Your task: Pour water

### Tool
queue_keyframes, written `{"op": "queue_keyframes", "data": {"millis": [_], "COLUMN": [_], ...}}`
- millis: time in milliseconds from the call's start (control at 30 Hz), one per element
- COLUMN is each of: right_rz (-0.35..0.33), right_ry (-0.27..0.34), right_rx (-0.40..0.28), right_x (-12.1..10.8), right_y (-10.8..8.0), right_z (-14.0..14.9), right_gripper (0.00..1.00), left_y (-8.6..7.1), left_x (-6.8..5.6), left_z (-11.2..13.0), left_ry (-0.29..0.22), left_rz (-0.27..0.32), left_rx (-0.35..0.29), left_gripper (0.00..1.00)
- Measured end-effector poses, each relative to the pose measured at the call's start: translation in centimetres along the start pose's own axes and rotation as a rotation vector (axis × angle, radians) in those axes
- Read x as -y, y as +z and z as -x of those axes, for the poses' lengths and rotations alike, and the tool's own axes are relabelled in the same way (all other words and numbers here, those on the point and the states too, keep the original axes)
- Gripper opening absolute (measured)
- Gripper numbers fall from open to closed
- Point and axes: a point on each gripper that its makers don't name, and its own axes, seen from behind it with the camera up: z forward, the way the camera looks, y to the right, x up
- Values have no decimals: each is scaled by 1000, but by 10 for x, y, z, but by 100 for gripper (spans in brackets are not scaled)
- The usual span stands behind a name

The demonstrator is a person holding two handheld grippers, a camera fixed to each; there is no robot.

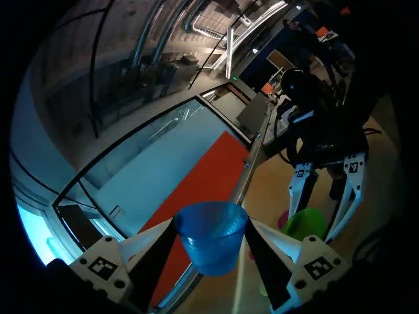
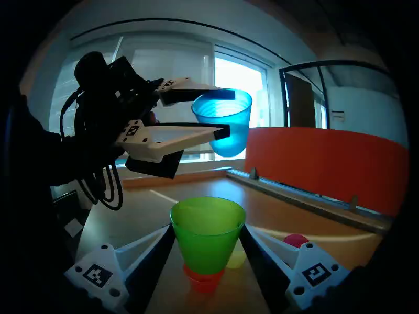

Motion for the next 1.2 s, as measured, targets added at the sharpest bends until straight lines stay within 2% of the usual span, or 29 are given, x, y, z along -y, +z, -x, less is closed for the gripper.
{"op": "queue_keyframes", "data": {"millis": [400, 1200], "right_rz": [-2, -10], "right_ry": [-3, -1], "right_rx": [-2, 0], "right_x": [1, 3], "right_y": [2, 5], "right_z": [-2, -1], "right_gripper": [90, 90], "left_y": [-1, -2], "left_x": [-4, -6], "left_z": [-2, -6], "left_ry": [50, 104], "left_rz": [3, 7], "left_rx": [-3, -15], "left_gripper": [88, 88]}}
